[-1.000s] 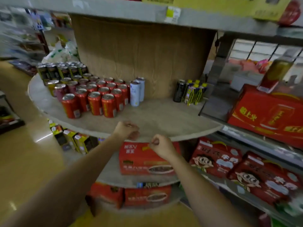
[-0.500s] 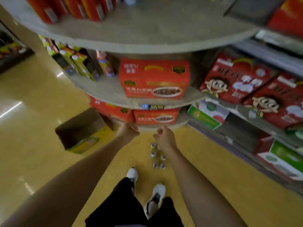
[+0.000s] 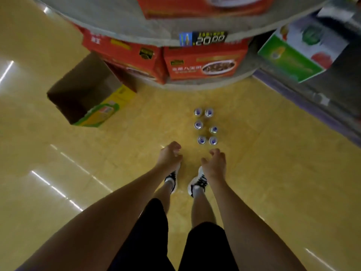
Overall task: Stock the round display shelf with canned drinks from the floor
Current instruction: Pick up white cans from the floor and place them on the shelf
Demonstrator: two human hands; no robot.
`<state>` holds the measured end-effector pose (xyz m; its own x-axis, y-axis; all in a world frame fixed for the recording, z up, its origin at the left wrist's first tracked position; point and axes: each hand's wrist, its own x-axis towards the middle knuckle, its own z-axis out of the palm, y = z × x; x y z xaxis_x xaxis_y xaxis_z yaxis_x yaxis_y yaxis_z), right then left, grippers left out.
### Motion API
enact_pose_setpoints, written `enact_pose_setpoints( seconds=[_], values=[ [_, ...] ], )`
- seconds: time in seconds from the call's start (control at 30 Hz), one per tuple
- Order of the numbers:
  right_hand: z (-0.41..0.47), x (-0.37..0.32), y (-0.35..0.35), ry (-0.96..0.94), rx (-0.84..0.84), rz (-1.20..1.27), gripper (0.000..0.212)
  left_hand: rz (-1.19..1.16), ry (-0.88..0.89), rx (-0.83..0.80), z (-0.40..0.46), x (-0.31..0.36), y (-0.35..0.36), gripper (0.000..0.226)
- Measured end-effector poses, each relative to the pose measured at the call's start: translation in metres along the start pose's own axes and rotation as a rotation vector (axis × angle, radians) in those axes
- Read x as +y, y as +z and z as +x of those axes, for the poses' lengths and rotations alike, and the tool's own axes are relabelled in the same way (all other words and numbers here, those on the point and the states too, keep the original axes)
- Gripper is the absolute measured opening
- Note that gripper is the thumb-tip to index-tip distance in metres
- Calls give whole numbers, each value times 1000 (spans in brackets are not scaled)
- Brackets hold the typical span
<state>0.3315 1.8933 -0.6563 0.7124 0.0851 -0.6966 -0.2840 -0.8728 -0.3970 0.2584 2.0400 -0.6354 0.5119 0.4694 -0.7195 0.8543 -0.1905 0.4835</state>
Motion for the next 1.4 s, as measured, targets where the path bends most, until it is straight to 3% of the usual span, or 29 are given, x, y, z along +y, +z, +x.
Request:
enact_pose_setpoints(
  seconds=[0.53,0.67,0.83,1.13,1.4],
  values=[
    [238,109,187,-4,29,-123,65,72,125,-102,233,-145,169,41],
    [275,121,213,-96,-52,-227,70,102,106,-102,266,-165,191,40],
    [303,128,234,-115,-18,-202,58,121,83,-110,286,-182,206,39],
    [224,89,182,-41,-58,-67,55,172,43,-142,228,-151,139,40],
    [89,-73,38,-225,-143,-108,47,177,131,-102,128,-26,-13,47]
  ],
)
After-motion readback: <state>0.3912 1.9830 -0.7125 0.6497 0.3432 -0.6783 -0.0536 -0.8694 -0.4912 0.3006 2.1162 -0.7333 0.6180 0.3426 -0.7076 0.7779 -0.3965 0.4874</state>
